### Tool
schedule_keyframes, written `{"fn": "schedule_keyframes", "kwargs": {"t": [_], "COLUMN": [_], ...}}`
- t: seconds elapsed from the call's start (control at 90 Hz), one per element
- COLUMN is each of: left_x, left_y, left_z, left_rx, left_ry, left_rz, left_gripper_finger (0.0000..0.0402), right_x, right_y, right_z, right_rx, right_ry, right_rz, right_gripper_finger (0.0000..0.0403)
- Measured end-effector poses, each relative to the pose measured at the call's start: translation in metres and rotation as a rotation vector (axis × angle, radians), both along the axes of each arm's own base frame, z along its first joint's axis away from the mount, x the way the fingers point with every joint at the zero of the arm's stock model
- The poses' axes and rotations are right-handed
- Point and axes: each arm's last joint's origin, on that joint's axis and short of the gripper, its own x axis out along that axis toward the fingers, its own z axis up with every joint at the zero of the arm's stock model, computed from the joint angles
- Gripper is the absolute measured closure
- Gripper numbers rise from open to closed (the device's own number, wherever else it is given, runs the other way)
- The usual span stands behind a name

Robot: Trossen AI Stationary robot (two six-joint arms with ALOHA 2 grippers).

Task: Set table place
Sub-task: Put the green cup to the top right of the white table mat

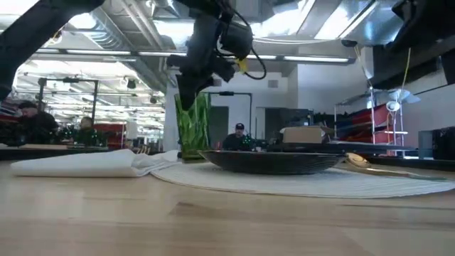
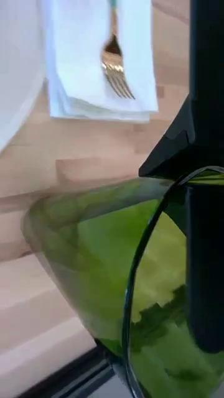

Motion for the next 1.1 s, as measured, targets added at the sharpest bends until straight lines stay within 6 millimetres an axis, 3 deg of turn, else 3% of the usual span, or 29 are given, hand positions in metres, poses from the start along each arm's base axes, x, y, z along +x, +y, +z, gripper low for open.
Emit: {"fn": "schedule_keyframes", "kwargs": {"t": [0.333,0.878,1.1], "left_x": [0.003,0.006,0.009], "left_y": [-0.004,-0.013,-0.016], "left_z": [-0.001,-0.001,0.009], "left_rx": [0.097,0.103,0.244], "left_ry": [0.028,0.033,0.049], "left_rz": [-0.04,-0.093,-0.139], "left_gripper_finger": [0.0394,0.0331,0.0315], "right_x": [0.0,0.0,0.0], "right_y": [0.0,0.0,0.0], "right_z": [0.0,0.0,0.0], "right_rx": [0.0,0.001,-0.016], "right_ry": [0.0,0.003,0.008], "right_rz": [0.0,0.003,0.017], "right_gripper_finger": [0.0403,0.0403,0.0403]}}
